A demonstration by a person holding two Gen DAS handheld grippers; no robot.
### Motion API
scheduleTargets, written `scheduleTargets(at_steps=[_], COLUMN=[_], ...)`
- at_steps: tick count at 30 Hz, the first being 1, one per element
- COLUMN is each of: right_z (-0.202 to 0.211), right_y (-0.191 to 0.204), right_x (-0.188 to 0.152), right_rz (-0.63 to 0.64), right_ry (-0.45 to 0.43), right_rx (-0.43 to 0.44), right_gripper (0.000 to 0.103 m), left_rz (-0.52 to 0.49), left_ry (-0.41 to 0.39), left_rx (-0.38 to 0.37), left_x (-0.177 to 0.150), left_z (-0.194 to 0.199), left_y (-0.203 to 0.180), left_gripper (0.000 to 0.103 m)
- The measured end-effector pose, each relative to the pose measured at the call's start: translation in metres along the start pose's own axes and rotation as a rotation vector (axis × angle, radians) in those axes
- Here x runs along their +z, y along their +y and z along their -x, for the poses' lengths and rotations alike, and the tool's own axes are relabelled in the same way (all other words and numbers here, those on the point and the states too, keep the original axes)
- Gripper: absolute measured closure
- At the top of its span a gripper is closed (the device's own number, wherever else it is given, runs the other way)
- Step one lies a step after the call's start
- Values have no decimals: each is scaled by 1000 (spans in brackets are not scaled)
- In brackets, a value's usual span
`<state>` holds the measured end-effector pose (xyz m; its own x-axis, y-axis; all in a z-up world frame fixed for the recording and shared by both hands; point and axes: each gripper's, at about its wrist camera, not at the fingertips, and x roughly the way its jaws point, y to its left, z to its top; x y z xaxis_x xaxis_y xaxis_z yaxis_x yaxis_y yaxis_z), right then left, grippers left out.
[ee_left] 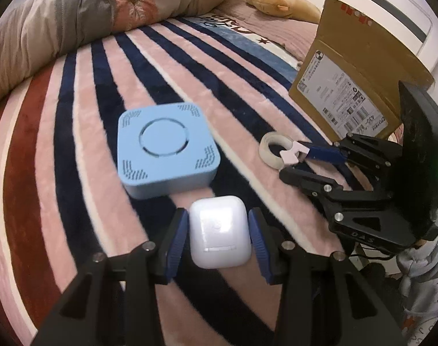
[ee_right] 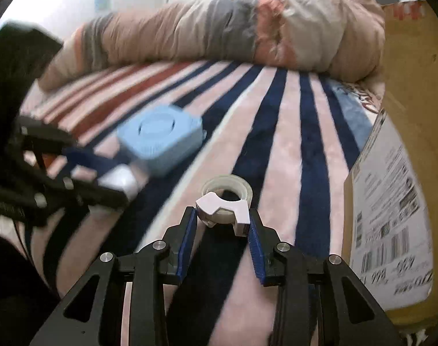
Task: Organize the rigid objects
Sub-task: 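Grasp the tape roll with white clip using the right tool while the left tool grasps the white earbuds case, then drop the tape roll and earbuds case into the box, opening both tools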
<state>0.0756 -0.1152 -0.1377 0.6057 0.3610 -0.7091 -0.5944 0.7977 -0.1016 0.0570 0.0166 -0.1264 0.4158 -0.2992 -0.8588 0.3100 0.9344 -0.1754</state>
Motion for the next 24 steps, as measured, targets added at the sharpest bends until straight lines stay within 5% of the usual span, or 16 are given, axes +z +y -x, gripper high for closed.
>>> scheduleTargets(at_steps=[3, 5, 7, 10, 14, 18, 21, 24], right_z=[-4, -10, -13, -3, 57, 149, 197, 206], right_y=[2, 2, 4, 11, 22, 12, -18, -62], right_x=[-1, 2, 5, 8, 23, 39, 45, 42], right_rz=[11, 6, 18, 50, 71, 113, 88, 18], right_ry=[-19, -28, -30, -58, -154, -303, -346, -286], right_rx=[-37, -33, -45, -33, 76, 83, -14, -140], right_gripper=[49, 50, 66, 67, 67, 67, 66, 66], left_rz=[25, 39, 41, 1, 4, -32, -76, -115], left_ry=[11, 9, -5, -20, -92, -167, -200, -234], left_rx=[-10, -9, 3, 42, 39, 67, 57, 31], left_x=[-5, -8, -10, -12, -6, 10, 26, 46], left_z=[-3, -6, -6, 3, 39, 82, 103, 113], left_y=[4, 5, 4, -3, -7, -24, -46, -69], left_gripper=[63, 63, 63, 63, 63, 63, 63, 63])
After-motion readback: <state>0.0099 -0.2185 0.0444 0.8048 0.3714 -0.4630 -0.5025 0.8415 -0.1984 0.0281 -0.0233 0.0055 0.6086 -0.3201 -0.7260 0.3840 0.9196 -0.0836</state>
